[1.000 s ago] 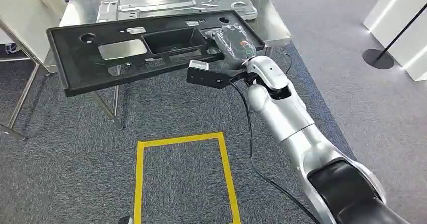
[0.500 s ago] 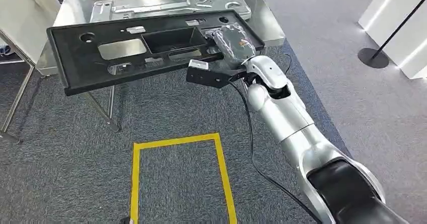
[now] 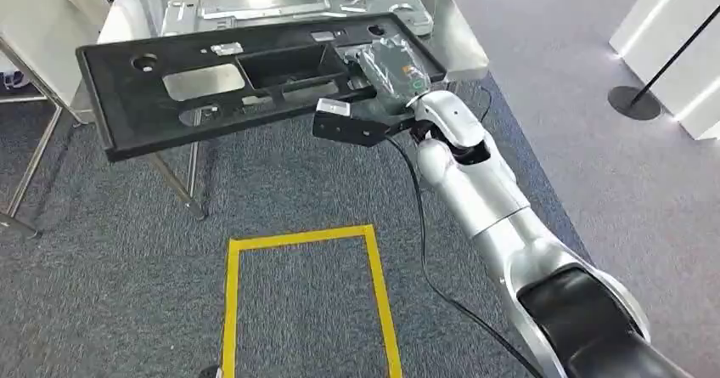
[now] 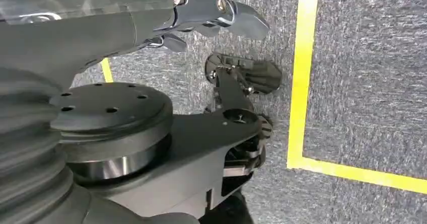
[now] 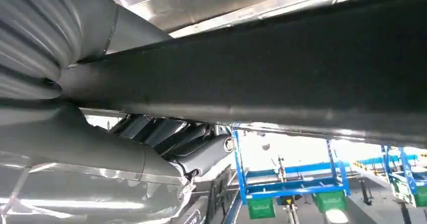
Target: Take the parts from the cabinet and place them on the table.
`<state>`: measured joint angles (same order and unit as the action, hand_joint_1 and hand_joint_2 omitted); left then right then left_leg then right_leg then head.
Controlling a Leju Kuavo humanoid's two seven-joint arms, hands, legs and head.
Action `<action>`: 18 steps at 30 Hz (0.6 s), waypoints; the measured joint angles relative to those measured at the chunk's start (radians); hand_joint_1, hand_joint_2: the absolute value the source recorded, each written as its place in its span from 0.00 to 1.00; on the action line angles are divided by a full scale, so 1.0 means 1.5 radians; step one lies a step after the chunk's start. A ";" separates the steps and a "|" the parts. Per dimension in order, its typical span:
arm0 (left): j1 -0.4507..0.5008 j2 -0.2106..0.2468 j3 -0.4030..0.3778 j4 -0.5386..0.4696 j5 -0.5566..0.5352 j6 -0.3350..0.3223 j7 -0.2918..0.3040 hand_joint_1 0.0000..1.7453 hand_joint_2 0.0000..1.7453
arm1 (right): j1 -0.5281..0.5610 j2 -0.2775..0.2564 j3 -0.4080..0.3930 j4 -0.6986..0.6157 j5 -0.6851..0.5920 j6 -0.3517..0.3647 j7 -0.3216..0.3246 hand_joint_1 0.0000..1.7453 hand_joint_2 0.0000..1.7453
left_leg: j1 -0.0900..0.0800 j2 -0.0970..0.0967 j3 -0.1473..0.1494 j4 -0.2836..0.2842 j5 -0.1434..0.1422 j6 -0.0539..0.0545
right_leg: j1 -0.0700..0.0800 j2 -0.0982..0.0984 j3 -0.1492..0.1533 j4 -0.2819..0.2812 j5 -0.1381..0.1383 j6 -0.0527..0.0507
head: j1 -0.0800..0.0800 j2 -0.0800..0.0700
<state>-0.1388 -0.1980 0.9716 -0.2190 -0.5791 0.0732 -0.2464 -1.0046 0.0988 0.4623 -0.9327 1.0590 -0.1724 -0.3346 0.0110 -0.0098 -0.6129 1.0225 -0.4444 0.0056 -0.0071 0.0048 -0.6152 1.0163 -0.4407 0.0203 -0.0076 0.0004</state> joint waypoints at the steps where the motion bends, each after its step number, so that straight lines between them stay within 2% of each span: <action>1: 0.000 0.000 0.000 0.000 0.000 0.000 0.000 0.00 1.00 | 0.001 0.000 0.000 0.000 0.000 -0.001 0.001 1.00 1.00 | 0.000 0.000 0.001 -0.001 0.000 -0.002 | 0.001 0.001 -0.001 0.000 0.000 -0.002 | 0.000 0.000; 2: 0.001 0.000 0.000 0.000 0.000 0.000 0.000 0.00 1.00 | 0.002 0.000 0.000 0.000 0.001 -0.001 0.001 1.00 1.00 | 0.000 0.000 0.002 -0.004 0.001 -0.006 | 0.002 0.001 -0.001 -0.001 0.000 -0.006 | 0.000 0.000; 4: 0.000 0.000 0.000 0.000 0.000 0.000 -0.001 0.00 1.00 | 0.002 0.001 0.000 0.000 0.001 -0.001 0.001 1.00 1.00 | 0.002 0.002 -0.002 0.007 -0.010 -0.013 | -0.005 0.000 0.005 -0.011 0.006 -0.015 | 0.000 0.000; 5: 0.001 0.000 0.000 0.000 0.000 0.000 -0.001 0.00 1.00 | 0.000 0.001 0.000 0.000 0.001 -0.002 0.001 1.00 1.00 | 0.001 0.002 -0.016 0.039 -0.033 -0.015 | -0.005 -0.001 0.005 -0.011 0.006 -0.017 | -0.002 0.000; 7: 0.001 0.000 0.000 0.000 0.000 0.000 -0.001 0.00 1.00 | 0.001 0.002 0.000 0.000 0.001 -0.002 0.001 1.00 1.00 | 0.003 0.002 -0.067 0.152 -0.085 -0.019 | -0.004 -0.001 0.005 -0.011 0.005 -0.019 | -0.001 0.000; 8: 0.002 0.000 0.000 0.000 0.000 0.000 0.000 0.00 1.00 | 0.004 0.002 0.001 0.000 0.002 -0.002 0.000 1.00 1.00 | 0.003 0.002 -0.089 0.199 -0.098 -0.021 | -0.004 -0.002 0.005 -0.010 0.005 -0.019 | -0.001 0.000; 9: 0.002 0.000 0.000 0.000 0.000 0.000 0.000 0.00 1.00 | 0.006 0.002 0.001 0.001 0.002 -0.002 0.000 1.00 1.00 | 0.003 0.002 -0.098 0.212 -0.094 -0.021 | -0.004 -0.002 0.005 -0.010 0.005 -0.019 | -0.001 0.000; 10: 0.003 0.000 0.000 0.000 0.000 0.000 0.000 0.00 1.00 | 0.008 0.002 0.001 0.001 0.002 -0.002 0.001 1.00 1.00 | 0.004 0.002 -0.089 0.189 -0.075 -0.021 | -0.004 -0.001 0.006 -0.010 0.004 -0.019 | -0.001 0.000; 11: 0.003 0.001 0.000 0.000 0.000 0.000 0.000 0.00 1.00 | 0.008 0.002 0.002 0.001 0.002 -0.002 0.001 1.00 1.00 | 0.004 0.003 -0.069 0.146 -0.048 -0.020 | -0.005 -0.001 0.007 -0.009 0.004 -0.018 | -0.001 0.000; 12: 0.002 0.001 0.000 0.000 0.000 0.000 0.000 0.00 1.00 | 0.007 0.002 0.002 0.001 0.002 -0.002 0.001 1.00 1.00 | 0.006 0.003 -0.037 0.080 -0.014 -0.019 | -0.005 0.000 0.008 -0.007 0.001 -0.015 | -0.001 0.000; 13: 0.003 0.001 0.000 0.000 0.000 0.000 -0.001 0.00 1.00 | 0.007 0.002 0.001 0.000 0.002 -0.002 0.001 1.00 1.00 | 0.007 0.004 -0.009 0.020 0.009 -0.018 | -0.005 0.001 0.009 -0.005 -0.002 -0.012 | -0.001 0.000; 14: 0.002 0.000 0.000 0.000 0.000 0.000 -0.001 0.00 1.00 | 0.006 0.002 0.001 0.000 0.002 -0.003 0.000 1.00 1.00 | 0.002 0.002 0.002 0.003 -0.003 -0.015 | 0.000 0.002 0.006 -0.002 -0.003 -0.007 | -0.001 0.000; 18: 0.002 0.000 0.000 0.000 0.000 0.000 0.000 0.00 1.00 | 0.006 0.002 0.002 0.000 0.002 -0.003 0.000 1.00 1.00 | 0.001 0.000 -0.002 0.000 0.002 0.004 | -0.002 0.001 0.006 -0.005 0.000 0.006 | 0.000 0.000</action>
<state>-0.1354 -0.1976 0.9716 -0.2186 -0.5791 0.0732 -0.2468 -0.9955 0.1011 0.4646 -0.9323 1.0616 -0.1762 -0.3342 0.0127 -0.0095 -0.6161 1.0227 -0.4419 0.0114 -0.0104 0.0064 -0.6069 1.0091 -0.4414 0.0289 -0.0080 0.0004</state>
